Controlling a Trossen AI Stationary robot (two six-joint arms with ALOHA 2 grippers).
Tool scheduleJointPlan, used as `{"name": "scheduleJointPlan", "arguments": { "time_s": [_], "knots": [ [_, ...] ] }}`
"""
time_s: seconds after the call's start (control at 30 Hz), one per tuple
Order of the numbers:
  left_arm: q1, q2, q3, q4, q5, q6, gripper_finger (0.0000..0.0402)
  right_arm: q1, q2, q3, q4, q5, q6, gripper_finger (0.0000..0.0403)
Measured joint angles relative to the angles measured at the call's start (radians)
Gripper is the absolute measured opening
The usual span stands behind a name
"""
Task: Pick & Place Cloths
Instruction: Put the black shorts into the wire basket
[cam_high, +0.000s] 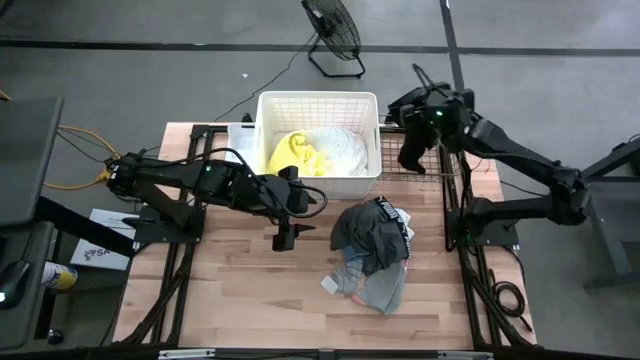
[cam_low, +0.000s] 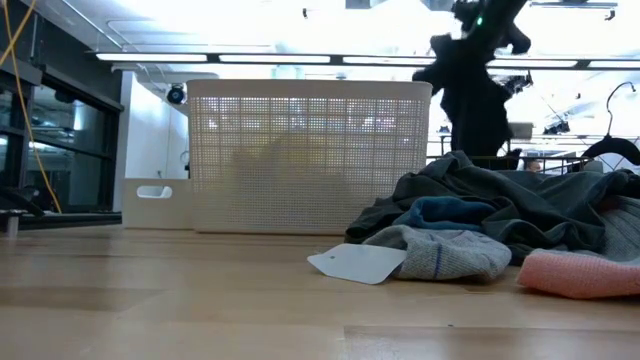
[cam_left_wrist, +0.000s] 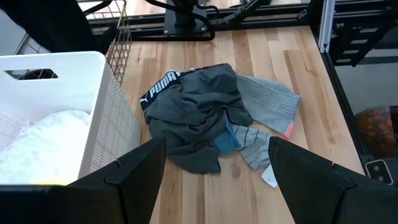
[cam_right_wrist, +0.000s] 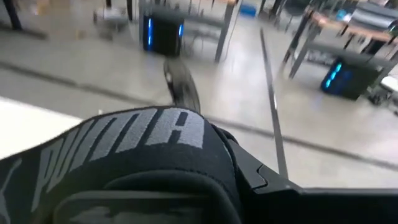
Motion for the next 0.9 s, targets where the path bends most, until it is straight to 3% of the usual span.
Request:
{"name": "scheduleJointPlan", "arguments": {
  "time_s": [0.43, 0.7, 0.9],
  "knots": [
    [0.000, 0.000, 0.000, -0.029, 0.000, -0.008, 0.0280, -0.090, 0.136, 0.000, -0.246, -0.087, 0.123, 0.0004],
    [0.000, 0.000, 0.000, -0.033, 0.000, -0.015, 0.0280, -0.131, 0.143, 0.000, -0.294, -0.295, 0.009, 0.0004],
    [0.000, 0.000, 0.000, -0.049, 0.000, -0.016, 0.0280, -0.185, 0.143, 0.000, -0.407, -0.311, -0.011, 0.0005]
  ]
}}
